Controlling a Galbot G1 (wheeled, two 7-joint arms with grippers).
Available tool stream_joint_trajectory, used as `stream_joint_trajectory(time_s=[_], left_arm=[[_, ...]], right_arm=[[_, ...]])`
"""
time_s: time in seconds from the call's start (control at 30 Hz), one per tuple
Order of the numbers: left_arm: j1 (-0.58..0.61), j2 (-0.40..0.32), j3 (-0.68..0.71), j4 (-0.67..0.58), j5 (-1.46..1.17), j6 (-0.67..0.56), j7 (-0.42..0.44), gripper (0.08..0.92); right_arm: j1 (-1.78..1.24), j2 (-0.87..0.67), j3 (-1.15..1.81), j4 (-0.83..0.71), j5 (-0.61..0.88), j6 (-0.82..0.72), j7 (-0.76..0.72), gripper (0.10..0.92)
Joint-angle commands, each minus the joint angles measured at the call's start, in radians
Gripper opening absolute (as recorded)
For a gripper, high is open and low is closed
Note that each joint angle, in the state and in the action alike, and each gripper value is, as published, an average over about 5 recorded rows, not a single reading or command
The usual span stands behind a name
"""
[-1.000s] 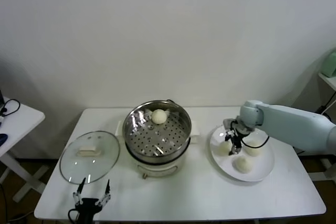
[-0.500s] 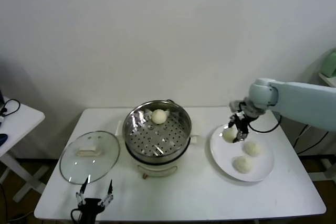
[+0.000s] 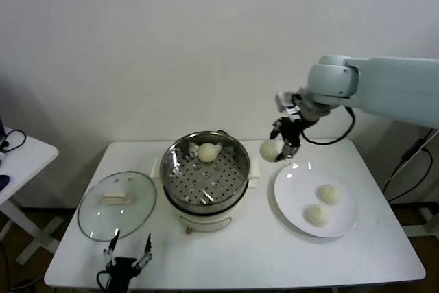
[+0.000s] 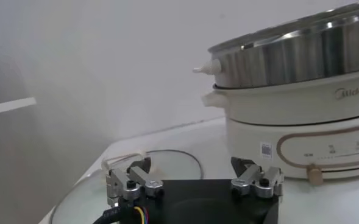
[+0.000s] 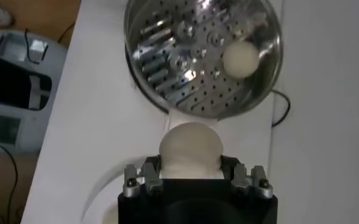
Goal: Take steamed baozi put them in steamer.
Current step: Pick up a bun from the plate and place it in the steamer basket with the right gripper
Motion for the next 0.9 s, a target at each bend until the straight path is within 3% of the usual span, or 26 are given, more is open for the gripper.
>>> stream_joint_trajectory(time_s=[0.03, 0.43, 0.9], left_arm=[[0.001, 0.001, 0.001, -0.003, 0.001, 0.0, 0.0, 0.823], [0.011, -0.004, -0.014, -0.019, -0.001, 0.001, 0.001, 0.823], [0.007, -0.008, -0.029, -0.011, -0.004, 0.0, 0.003, 0.823]], right_arm=[[-0.012, 0.157, 0.095, 0.015, 0.128, -0.084, 0.069, 0.645], [-0.288, 0.404, 0.217, -0.238, 0.031, -0.114, 0.124, 0.645], [-0.448, 0.519, 0.249, -0.415, -0.077, -0.11, 0.137, 0.645]])
